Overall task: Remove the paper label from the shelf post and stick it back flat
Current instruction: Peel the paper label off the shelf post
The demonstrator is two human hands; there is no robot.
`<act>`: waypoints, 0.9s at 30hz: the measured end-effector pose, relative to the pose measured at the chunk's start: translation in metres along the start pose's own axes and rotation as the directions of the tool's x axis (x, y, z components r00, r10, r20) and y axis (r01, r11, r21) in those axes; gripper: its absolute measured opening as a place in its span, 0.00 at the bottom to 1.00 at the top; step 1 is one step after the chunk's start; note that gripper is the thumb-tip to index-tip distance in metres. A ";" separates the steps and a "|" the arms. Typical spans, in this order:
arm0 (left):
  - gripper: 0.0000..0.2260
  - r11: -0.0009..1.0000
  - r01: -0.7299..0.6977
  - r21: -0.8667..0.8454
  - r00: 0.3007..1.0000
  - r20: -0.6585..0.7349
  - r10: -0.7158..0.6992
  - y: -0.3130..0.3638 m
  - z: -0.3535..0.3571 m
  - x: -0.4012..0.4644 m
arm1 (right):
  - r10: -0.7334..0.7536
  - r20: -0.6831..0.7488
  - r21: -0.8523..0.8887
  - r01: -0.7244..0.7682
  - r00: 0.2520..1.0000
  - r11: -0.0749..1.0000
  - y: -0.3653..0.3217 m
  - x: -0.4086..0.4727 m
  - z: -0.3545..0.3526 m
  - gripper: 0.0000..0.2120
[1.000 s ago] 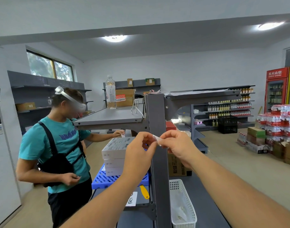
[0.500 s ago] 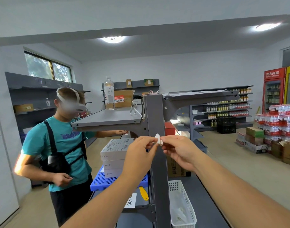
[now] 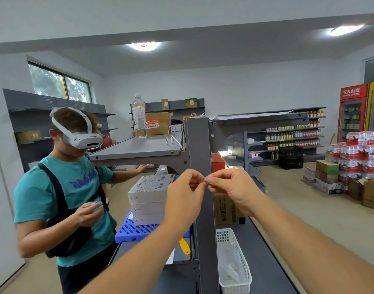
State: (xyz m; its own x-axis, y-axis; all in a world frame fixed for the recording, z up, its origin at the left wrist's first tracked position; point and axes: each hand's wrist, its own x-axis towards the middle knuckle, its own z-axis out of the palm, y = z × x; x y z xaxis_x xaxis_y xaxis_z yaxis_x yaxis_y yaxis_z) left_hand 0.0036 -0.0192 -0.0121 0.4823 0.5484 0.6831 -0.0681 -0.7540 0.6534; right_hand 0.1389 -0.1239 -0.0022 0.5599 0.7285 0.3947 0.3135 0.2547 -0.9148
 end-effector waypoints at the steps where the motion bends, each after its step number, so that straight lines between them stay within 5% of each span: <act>1: 0.04 1.000 0.000 -0.005 1.000 -0.005 0.000 0.000 0.001 0.000 | -0.009 -0.004 -0.032 0.009 1.000 0.999 0.000 0.001 -0.002 0.05; 12: 0.04 0.996 0.087 -0.036 0.996 -0.023 -0.088 -0.021 -0.006 -0.002 | 0.046 -0.212 -0.078 -0.064 0.976 0.995 0.038 0.005 -0.022 0.07; 27: 0.09 0.972 0.111 0.208 0.994 -0.011 -0.111 -0.079 -0.020 -0.017 | 0.233 -0.313 -0.503 -0.369 0.921 0.782 0.153 0.012 -0.042 0.05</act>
State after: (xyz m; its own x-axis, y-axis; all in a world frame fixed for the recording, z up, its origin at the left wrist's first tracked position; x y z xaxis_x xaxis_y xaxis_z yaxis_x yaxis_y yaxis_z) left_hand -0.0166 0.0386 -0.0688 0.4775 0.6324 0.6100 0.1692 -0.7474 0.6424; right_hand 0.2255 -0.1029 -0.1335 0.8286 0.5309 0.1774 0.4245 -0.3895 -0.8174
